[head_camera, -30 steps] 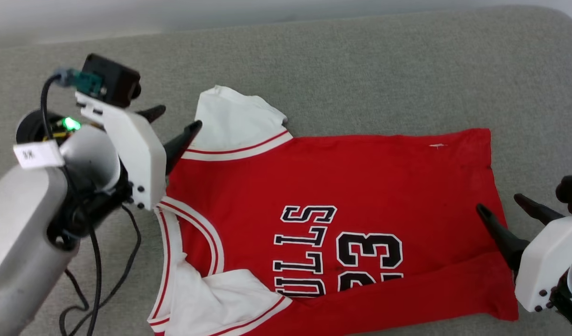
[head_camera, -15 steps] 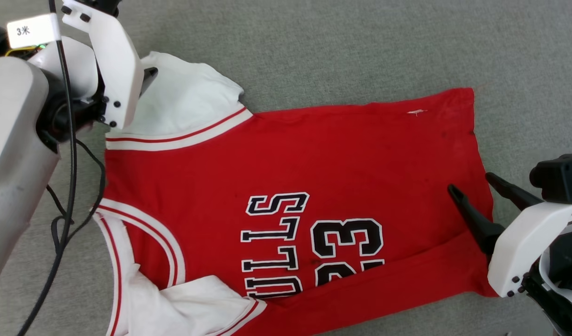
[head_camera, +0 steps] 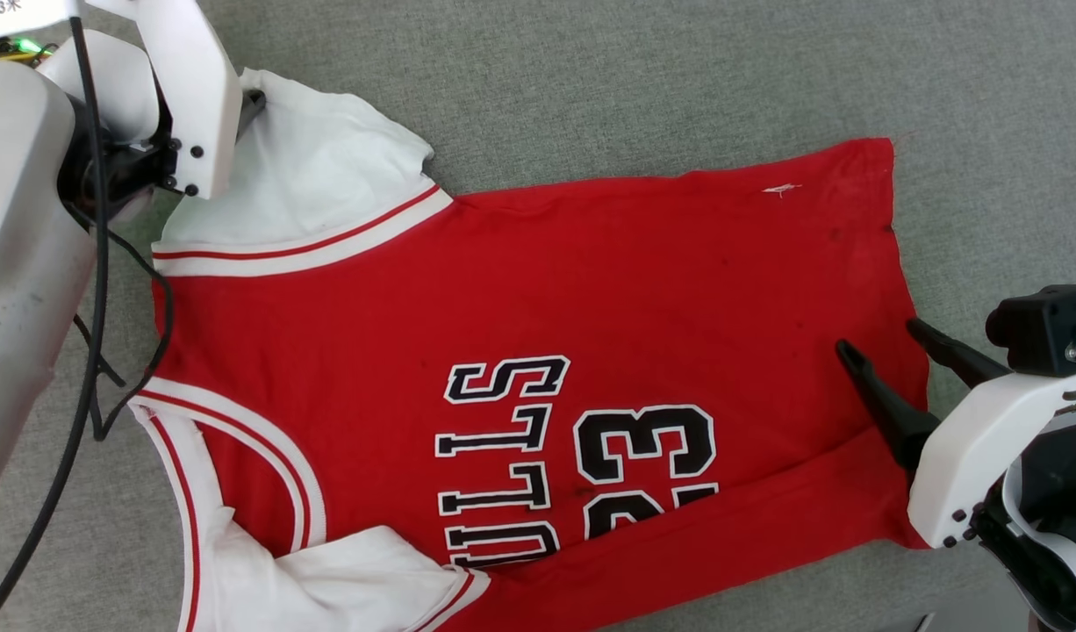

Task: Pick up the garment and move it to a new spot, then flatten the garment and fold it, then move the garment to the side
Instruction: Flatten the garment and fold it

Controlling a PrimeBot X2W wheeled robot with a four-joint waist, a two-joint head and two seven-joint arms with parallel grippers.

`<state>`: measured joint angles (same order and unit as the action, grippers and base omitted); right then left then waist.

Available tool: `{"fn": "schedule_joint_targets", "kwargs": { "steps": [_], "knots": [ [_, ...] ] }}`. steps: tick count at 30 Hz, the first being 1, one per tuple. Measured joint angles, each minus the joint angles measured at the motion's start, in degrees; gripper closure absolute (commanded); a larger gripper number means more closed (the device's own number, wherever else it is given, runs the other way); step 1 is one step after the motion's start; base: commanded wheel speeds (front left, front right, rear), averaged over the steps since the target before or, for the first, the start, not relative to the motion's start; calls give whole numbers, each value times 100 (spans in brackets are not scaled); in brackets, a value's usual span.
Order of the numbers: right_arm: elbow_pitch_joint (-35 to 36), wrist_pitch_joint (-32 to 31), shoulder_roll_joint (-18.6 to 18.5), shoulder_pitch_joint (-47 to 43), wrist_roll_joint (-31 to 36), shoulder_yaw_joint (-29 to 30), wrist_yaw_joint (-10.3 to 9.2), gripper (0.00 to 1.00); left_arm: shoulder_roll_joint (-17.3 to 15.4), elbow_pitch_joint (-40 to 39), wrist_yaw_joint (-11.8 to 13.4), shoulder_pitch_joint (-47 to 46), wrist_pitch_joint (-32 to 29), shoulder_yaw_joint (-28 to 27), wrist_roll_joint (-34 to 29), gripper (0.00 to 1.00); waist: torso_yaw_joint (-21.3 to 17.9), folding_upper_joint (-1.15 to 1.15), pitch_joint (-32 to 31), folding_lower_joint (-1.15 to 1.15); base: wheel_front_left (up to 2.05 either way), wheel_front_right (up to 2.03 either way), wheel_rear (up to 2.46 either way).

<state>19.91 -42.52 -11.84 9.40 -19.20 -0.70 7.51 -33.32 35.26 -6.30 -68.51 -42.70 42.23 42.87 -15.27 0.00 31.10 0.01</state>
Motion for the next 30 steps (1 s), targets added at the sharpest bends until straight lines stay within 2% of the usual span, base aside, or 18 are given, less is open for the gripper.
{"fn": "schedule_joint_targets", "kwargs": {
  "steps": [1, 5, 9, 17, 19, 20, 22, 27, 30],
  "knots": [
    [-8, 19, 0, 4, 0, -1, 0, 0, 10, 24, -14, -18, 1, 22, 16, 100, 2, 0, 7, 0, 0, 0, 0],
    [-69, 21, 2, 16, 2, -2, 0, 0, 138, 163, -60, -19, 86, 32, 171, 100, 31, 0, -22, 0, 0, 0, 0],
    [-102, -18, -45, 43, 1, 34, 0, 0, 215, 274, -75, 49, 463, 7, 253, 100, 88, 0, -141, 0, 0, 0, 0],
    [-141, -400, -337, 129, -258, 246, 0, 0, 283, 92, -104, 176, 1098, -32, 476, 100, 304, 0, -520, 0, 0, 0, 0],
    [-221, -591, -455, 218, -407, 275, 0, 0, 301, -77, -110, 280, 1171, -79, 657, 100, 386, 0, -608, -1, 0, 0, 0],
    [-434, -917, -734, 458, -552, 382, 0, 0, 282, -434, -111, 470, 1152, -63, 847, 100, 545, 0, -691, -1, 0, 0, 0],
    [-591, -1136, -895, 648, -603, 393, 0, 0, 199, -735, -111, 571, 1104, -14, 883, 100, 662, 0, -726, -1, 0, 0, 0],
    [-1229, -1759, -872, 1317, -984, 711, 0, 0, -1, -1551, -77, 782, 962, -19, 1015, 100, 935, 0, -713, -1, 0, 0, 0],
    [-1624, -1972, -1151, 1680, -793, 781, 0, 0, -99, -2083, 29, 851, 913, -27, 1028, 100, 1093, 0, -636, -1, 0, 0, 0]
  ]
}}
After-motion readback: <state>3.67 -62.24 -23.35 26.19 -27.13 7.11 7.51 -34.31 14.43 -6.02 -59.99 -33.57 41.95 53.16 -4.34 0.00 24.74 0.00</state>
